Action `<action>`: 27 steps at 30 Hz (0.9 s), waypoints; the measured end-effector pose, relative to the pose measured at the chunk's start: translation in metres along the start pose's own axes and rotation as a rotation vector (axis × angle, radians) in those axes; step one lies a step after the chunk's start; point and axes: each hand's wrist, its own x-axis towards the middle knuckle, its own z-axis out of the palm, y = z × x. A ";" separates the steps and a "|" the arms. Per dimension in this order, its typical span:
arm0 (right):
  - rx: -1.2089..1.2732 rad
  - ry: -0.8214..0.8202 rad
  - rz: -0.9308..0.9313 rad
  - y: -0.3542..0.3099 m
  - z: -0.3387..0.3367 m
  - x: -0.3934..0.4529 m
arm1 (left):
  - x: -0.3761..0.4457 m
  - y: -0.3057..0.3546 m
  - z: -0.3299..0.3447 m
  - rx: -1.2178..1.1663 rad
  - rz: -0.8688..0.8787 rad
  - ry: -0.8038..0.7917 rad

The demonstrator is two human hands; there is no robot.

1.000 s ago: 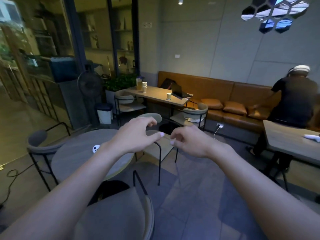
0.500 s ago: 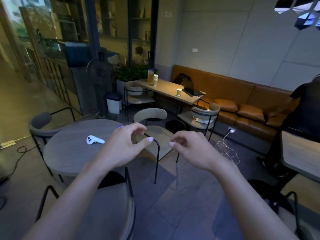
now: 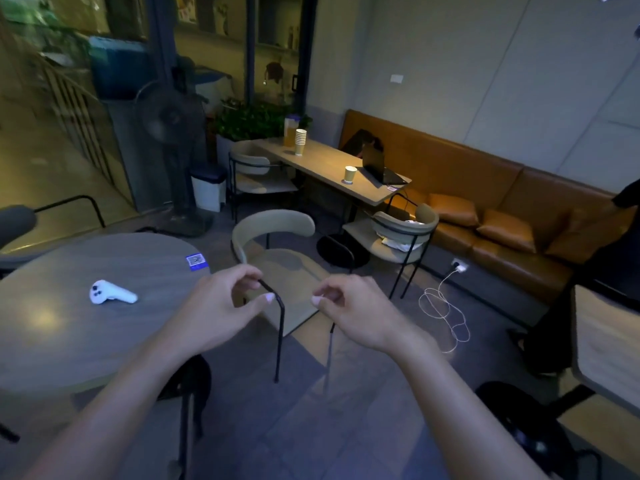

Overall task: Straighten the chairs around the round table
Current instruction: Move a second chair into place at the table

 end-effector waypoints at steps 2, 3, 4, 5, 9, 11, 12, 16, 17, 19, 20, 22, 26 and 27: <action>0.023 -0.015 0.057 0.036 -0.001 0.021 | 0.039 -0.001 0.021 0.018 -0.003 -0.032; 0.043 -0.014 0.088 0.056 -0.002 0.029 | 0.060 -0.001 0.032 0.028 0.004 -0.042; 0.056 -0.009 0.114 0.075 -0.004 0.035 | 0.079 0.001 0.043 0.036 0.012 -0.053; 0.061 -0.003 0.132 0.093 -0.007 0.039 | 0.096 0.004 0.053 0.044 0.019 -0.069; 0.087 0.023 0.216 0.163 -0.034 0.055 | 0.161 0.025 0.100 0.091 0.037 -0.144; 0.086 0.044 0.248 0.201 -0.055 0.071 | 0.195 0.033 0.127 0.113 0.051 -0.174; 0.078 0.053 0.251 0.215 -0.065 0.080 | 0.209 0.036 0.138 0.122 0.053 -0.180; 0.026 0.041 0.203 0.281 -0.111 0.128 | 0.266 0.043 0.195 0.124 0.016 -0.168; 0.022 0.033 0.180 0.296 -0.123 0.143 | 0.278 0.044 0.207 0.113 -0.012 -0.168; 0.006 0.007 0.133 0.322 -0.148 0.173 | 0.299 0.045 0.231 0.091 -0.074 -0.172; 0.003 -0.016 0.108 0.334 -0.159 0.189 | 0.309 0.046 0.242 0.082 -0.109 -0.176; -0.006 -0.064 0.055 0.355 -0.179 0.222 | 0.324 0.047 0.265 0.081 -0.185 -0.182; -0.034 -0.179 -0.040 0.387 -0.201 0.289 | 0.357 0.046 0.306 0.047 -0.312 -0.180; -0.024 -0.211 -0.060 0.392 -0.202 0.303 | 0.364 0.046 0.313 0.040 -0.350 -0.178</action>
